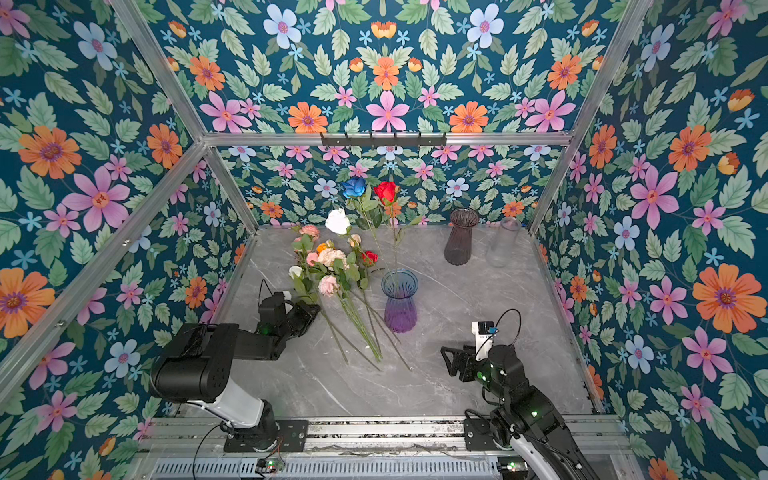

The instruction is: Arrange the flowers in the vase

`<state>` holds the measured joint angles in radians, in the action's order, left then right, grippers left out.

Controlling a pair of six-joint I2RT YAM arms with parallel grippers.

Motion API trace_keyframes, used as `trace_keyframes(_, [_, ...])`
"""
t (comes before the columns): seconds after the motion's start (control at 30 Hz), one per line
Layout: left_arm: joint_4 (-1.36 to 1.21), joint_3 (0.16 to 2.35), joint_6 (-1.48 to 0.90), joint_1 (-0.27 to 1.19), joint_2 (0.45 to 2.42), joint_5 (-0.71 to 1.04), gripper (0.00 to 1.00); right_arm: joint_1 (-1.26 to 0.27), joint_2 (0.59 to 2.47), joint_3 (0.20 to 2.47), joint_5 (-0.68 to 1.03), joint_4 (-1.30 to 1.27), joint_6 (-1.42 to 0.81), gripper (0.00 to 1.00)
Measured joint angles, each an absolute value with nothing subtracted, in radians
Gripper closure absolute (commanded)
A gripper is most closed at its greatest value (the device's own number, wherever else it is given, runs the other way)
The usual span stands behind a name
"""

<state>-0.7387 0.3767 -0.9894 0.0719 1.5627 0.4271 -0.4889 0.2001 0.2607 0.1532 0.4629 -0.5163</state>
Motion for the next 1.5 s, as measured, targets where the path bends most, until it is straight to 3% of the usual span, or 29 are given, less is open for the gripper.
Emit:
trace_keyframes(0.7, [-0.199, 0.609, -0.775, 0.120, 0.910, 0.331, 1.00, -0.489, 0.210, 0.261, 0.153, 0.462, -0.516, 0.15])
trace_keyframes(0.93, [-0.240, 0.726, -0.808, 0.217, 0.786, 0.293, 1.00, -0.488, 0.208, 0.261, 0.153, 0.462, -0.516, 0.15])
trace_keyframes(1.17, [-0.391, 0.907, -0.799, 0.365, 0.834, 0.231, 1.00, -0.489, 0.181, 0.261, 0.153, 0.462, -0.516, 0.15])
trace_keyframes(1.5, [-0.367, 1.311, -0.468, 0.696, 1.127, 0.060, 1.00, -0.489, 0.164, 0.261, 0.153, 0.464, -0.516, 0.15])
